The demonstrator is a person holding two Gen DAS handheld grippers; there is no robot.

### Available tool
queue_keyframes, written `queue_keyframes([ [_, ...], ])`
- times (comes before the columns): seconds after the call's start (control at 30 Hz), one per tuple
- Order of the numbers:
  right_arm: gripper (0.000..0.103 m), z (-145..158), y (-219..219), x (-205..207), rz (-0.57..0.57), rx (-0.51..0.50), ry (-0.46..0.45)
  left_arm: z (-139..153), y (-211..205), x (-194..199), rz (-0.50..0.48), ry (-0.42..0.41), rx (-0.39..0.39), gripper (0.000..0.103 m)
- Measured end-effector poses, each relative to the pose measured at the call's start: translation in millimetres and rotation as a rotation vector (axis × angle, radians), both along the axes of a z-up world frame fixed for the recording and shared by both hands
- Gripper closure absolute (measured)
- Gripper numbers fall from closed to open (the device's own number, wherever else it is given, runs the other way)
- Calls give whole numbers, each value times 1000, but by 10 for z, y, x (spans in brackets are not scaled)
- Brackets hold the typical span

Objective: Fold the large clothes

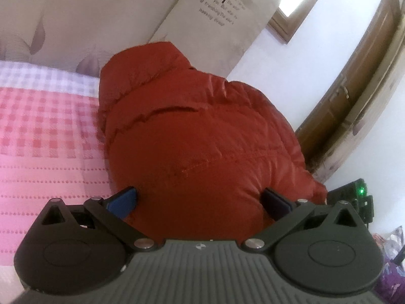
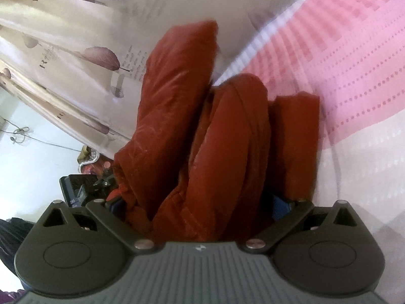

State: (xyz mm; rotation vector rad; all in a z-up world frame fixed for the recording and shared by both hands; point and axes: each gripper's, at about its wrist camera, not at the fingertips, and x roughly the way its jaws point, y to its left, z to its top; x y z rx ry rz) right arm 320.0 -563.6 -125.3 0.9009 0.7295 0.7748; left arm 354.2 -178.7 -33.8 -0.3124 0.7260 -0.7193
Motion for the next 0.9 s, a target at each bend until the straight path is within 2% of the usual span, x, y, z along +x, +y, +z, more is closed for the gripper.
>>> queue_keyframes([
  [0.13, 0, -11, 17, 24, 2, 12, 10, -175, 32, 129, -10, 100, -97, 0],
  [0.27, 0, -95, 31, 44, 5, 58, 17, -219, 12, 165, -27, 112, -113, 0],
  [0.43, 0, -75, 4, 21, 29, 44, 4, -216, 174, 213, -55, 130, -138, 0],
  [0.63, 0, -46, 16, 18, 57, 27, -3, -347, 399, 286, -45, 219, -235, 0],
  [0.73, 0, -34, 24, 18, 69, 18, -12, -467, 344, 341, -66, 281, -247, 0],
  [0.9, 0, -36, 75, 101, 80, 14, -8, -605, 212, 476, -110, 376, -311, 0],
])
